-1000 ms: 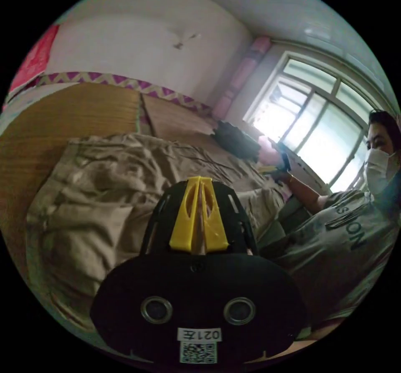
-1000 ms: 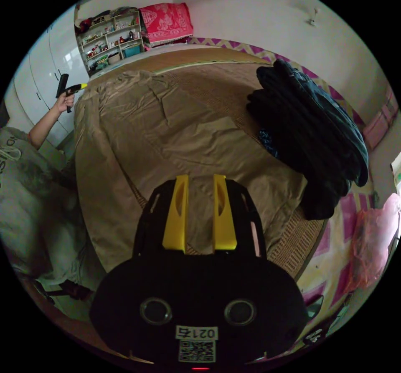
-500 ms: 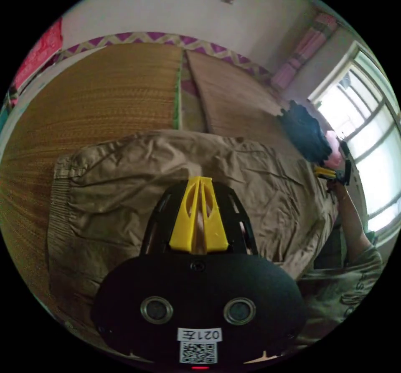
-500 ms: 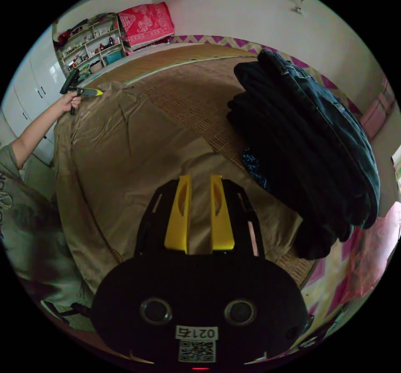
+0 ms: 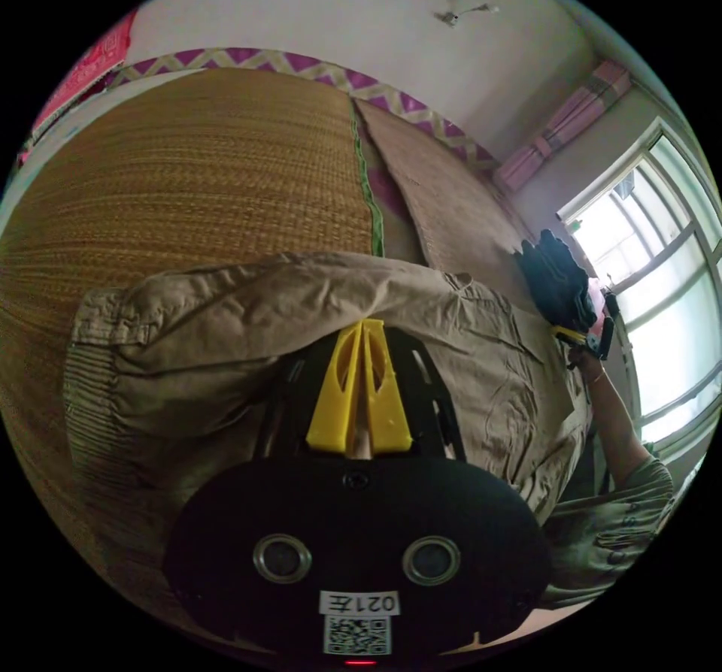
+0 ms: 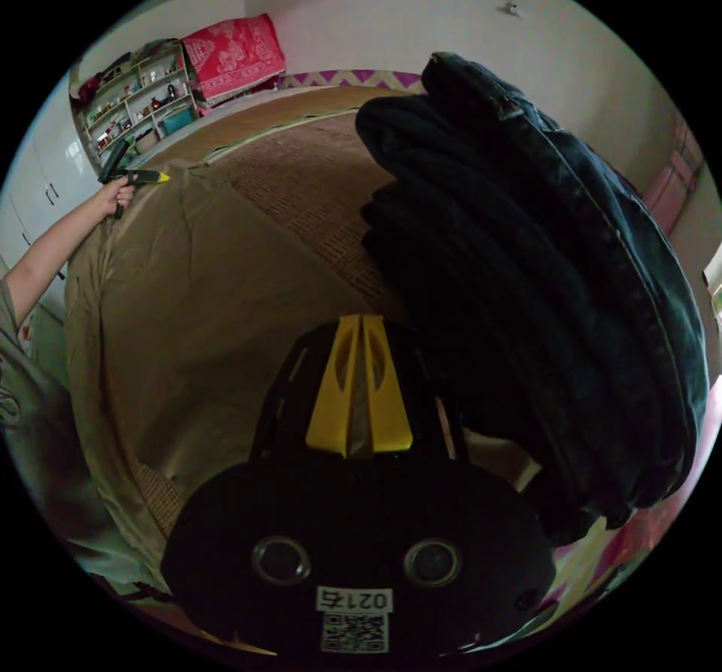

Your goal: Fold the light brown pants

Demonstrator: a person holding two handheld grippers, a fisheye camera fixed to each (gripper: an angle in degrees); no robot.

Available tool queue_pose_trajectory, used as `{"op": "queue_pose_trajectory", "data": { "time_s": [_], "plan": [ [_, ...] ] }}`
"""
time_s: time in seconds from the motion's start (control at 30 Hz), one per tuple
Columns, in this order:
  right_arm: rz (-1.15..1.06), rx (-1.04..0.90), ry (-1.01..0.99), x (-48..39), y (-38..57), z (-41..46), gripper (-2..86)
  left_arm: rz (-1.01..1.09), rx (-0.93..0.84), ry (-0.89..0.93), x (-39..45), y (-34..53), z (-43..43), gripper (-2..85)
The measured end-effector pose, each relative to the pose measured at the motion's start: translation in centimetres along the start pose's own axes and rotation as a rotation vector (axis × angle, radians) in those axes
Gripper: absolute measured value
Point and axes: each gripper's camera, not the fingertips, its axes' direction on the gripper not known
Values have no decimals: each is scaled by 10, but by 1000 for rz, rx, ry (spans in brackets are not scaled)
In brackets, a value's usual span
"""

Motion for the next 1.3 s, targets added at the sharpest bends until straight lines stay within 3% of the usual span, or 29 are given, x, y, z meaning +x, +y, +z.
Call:
{"op": "queue_pose_trajectory", "data": {
  "time_s": [0.1, 0.2, 0.43, 0.57, 0.7, 0.8, 0.9, 1.07, 1.3],
  "plan": [
    [-40, 52, 6, -8, 16, -36, 3, 8, 22, 80, -2, 10, -9, -9],
    [-122, 110, -222, -22, 63, -96, 67, 120, 122, 181, 19, 37, -41, -10],
    [-61, -125, -277, -61, 222, -152, 89, 354, 174, 270, 101, 156, -113, -10],
    [49, -164, -261, -53, 267, -154, 80, 305, 217, 238, 113, 209, -135, -10],
    [285, -71, -360, -19, 292, -146, 13, 124, 68, 107, 95, 256, -126, -9],
    [260, -46, -387, -18, 290, -146, 5, -5, -1, 190, 76, 290, -113, -9],
    [184, -36, -378, -26, 284, -157, 18, -20, 96, 247, 72, 313, -124, -9],
    [157, -102, -243, -35, 287, -160, 71, 66, 131, 150, 93, 336, -134, -9],
    [141, -66, -207, -50, 294, -166, -1, 87, 137, 121, 107, 362, -151, -10]
  ]
}}
